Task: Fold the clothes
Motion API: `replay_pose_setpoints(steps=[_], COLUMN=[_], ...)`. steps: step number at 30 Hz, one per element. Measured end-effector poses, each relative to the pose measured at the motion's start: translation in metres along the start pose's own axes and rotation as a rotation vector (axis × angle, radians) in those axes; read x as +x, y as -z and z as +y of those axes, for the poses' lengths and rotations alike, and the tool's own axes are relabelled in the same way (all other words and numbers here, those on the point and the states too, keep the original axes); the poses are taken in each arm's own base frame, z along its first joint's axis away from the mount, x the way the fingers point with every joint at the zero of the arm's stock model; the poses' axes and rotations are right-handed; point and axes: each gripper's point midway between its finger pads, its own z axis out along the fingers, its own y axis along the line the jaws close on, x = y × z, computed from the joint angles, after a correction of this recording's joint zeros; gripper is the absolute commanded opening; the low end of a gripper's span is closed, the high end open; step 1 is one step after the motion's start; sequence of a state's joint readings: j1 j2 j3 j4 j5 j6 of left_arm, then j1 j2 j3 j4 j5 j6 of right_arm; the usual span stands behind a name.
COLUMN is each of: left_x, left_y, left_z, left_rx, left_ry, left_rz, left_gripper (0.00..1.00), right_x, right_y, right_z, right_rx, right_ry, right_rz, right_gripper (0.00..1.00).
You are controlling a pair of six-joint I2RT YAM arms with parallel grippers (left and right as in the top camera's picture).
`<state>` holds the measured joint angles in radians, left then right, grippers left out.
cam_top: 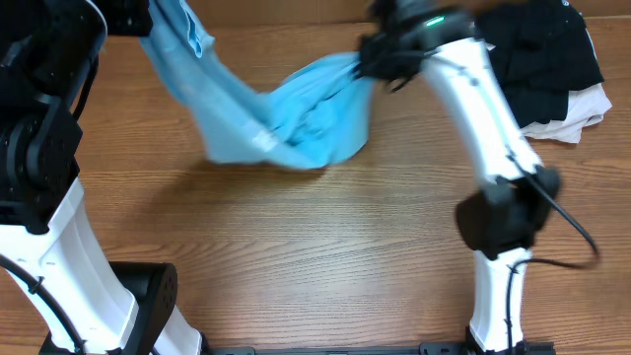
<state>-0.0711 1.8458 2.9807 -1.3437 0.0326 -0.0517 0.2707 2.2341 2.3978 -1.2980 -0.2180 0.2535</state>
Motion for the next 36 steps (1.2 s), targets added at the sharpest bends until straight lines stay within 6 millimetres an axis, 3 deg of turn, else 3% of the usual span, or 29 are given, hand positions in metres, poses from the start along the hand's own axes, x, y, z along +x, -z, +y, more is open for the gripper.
replay_pose_setpoints(steps=[2,4,6,8,13,17,22,25,28,32,36], left_x=[0.014,0.032,0.047,0.063,0.097,0.134,0.197,0.226,0.239,0.236,0.233], left_y=[0.0,0.002,0.004,0.006,-0.008,-0.045,-0.09,-0.105,-0.111,-0.112,-0.115], left_z=[0.001,0.004,0.008,0.014,0.033,0.047,0.068,0.083,0.098,0.108,0.114], left_rx=[-0.007,-0.022,-0.042,-0.077,-0.185,-0.249,-0.313,-0.345,-0.375,-0.393,-0.401], left_ry=[-0.001,0.001,0.0,-0.002,-0.009,-0.018,-0.02,-0.001,0.024,0.045,0.058], left_rz=[0.057,0.131,0.193,0.259,0.398,0.536,0.747,0.835,0.871,0.853,0.832], left_gripper=[0.04,0.04,0.04,0.04,0.04,0.04,0.04,0.04,0.04,0.04,0.04], right_x=[0.0,0.015,0.033,0.042,0.049,0.052,0.069,0.095,0.135,0.176,0.225], right_y=[0.056,0.102,0.124,0.132,0.111,0.097,0.079,0.057,0.032,0.011,-0.005], right_z=[-0.015,-0.018,-0.014,-0.008,-0.01,-0.016,-0.023,-0.029,-0.033,-0.026,0.005], right_rx=[0.016,0.026,0.033,0.032,0.047,0.061,0.081,0.11,0.149,0.167,0.16], right_ry=[-0.024,-0.022,-0.008,0.005,-0.01,-0.036,-0.068,-0.086,-0.096,-0.076,0.007], right_rz=[-0.018,-0.01,0.017,0.031,0.091,0.128,0.211,0.322,0.475,0.605,0.729], right_gripper=[0.04,0.04,0.04,0.04,0.04,0.04,0.04,0.04,0.04,0.04,0.04])
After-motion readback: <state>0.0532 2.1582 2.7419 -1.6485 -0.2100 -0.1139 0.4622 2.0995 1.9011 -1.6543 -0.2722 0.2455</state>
